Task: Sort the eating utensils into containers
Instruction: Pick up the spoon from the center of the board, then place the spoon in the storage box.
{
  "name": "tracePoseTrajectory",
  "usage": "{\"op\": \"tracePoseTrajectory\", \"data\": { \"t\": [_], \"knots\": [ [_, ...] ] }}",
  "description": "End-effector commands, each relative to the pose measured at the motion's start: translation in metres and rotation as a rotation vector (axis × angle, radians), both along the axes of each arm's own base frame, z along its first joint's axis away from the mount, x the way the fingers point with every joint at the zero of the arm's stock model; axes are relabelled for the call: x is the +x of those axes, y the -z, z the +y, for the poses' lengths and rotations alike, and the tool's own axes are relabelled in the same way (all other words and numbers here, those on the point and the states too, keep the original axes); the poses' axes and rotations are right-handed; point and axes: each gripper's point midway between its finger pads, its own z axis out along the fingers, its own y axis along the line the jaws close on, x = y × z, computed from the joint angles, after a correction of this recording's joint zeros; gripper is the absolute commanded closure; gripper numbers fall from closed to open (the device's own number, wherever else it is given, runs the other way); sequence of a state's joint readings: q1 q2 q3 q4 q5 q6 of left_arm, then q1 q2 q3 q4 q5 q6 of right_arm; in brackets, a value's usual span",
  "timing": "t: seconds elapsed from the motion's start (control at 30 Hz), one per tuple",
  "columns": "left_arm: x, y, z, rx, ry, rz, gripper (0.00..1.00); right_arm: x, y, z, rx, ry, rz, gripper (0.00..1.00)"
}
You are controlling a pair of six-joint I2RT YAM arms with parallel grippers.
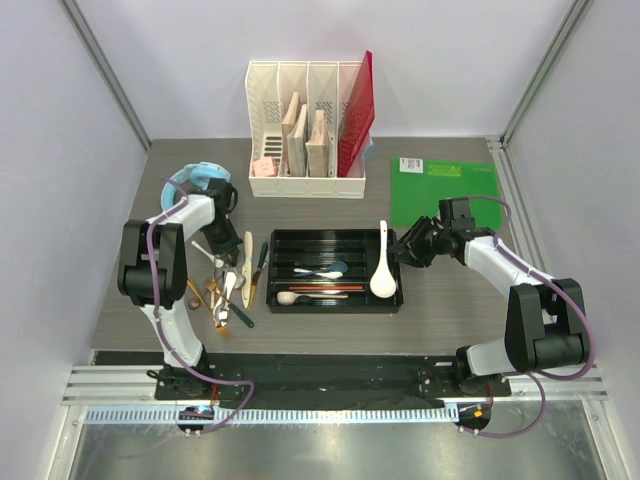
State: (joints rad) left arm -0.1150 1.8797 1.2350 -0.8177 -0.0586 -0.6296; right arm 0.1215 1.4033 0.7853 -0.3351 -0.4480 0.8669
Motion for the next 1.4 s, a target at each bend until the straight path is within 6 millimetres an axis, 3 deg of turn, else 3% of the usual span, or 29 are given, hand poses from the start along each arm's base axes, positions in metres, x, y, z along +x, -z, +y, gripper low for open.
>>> {"op": "tracePoseTrajectory", "data": {
  "t": [0.0,0.03,0.07,0.3,0.53,0.7,0.73,0.83,0.87,0.93,0.97,1.07,1.27,1.37],
  "knots": [
    [-0.001,0.014,-0.01,-0.055,0.016,-0.017,1.0,0.006,-0.01,0.002,0.003,-0.016,-0.034,0.6],
    [0.001,0.011,-0.01,-0.056,0.017,-0.031,1.0,0.006,-0.01,0.003,0.005,-0.017,-0.035,0.6],
    [0.005,-0.003,-0.019,-0.111,0.025,-0.072,1.0,0.006,-0.01,0.001,0.003,-0.013,-0.032,0.6],
    [0.026,-0.072,-0.03,-0.177,-0.008,-0.261,1.0,0.006,-0.01,0.002,0.006,-0.015,-0.033,0.6],
    [0.031,-0.102,-0.039,-0.233,-0.046,-0.286,1.0,0.007,-0.012,0.003,0.012,-0.015,-0.04,0.6],
    [0.013,-0.115,-0.059,-0.374,-0.148,-0.277,1.0,0.006,-0.014,0.003,0.01,-0.015,-0.047,0.6],
    [0.007,-0.129,-0.068,-0.427,-0.156,-0.309,1.0,0.006,-0.014,0.002,0.008,-0.013,-0.048,0.6],
    [-0.006,-0.136,-0.085,-0.5,-0.245,-0.322,1.0,0.008,-0.019,0.001,-0.001,-0.011,-0.072,0.6],
    [-0.014,-0.148,-0.102,-0.535,-0.259,-0.333,1.0,0.009,-0.019,-0.001,-0.009,-0.006,-0.08,0.6],
    [-0.025,-0.152,-0.118,-0.544,-0.276,-0.334,1.0,0.011,-0.022,-0.001,-0.01,-0.004,-0.094,0.6],
    [-0.035,-0.16,-0.139,-0.577,-0.28,-0.327,1.0,0.011,-0.022,0.0,-0.007,-0.006,-0.095,0.6],
    [-0.043,-0.172,-0.179,-0.625,-0.277,-0.341,1.0,0.012,-0.021,0.002,0.006,-0.01,-0.093,0.6],
    [-0.037,-0.18,-0.223,-0.622,-0.415,-0.336,1.0,0.01,-0.02,0.005,0.027,-0.015,-0.092,0.6],
    [-0.025,-0.173,-0.219,-0.557,-0.567,-0.418,1.0,0.006,-0.02,0.005,0.032,-0.021,-0.095,0.6]
  ]
}}
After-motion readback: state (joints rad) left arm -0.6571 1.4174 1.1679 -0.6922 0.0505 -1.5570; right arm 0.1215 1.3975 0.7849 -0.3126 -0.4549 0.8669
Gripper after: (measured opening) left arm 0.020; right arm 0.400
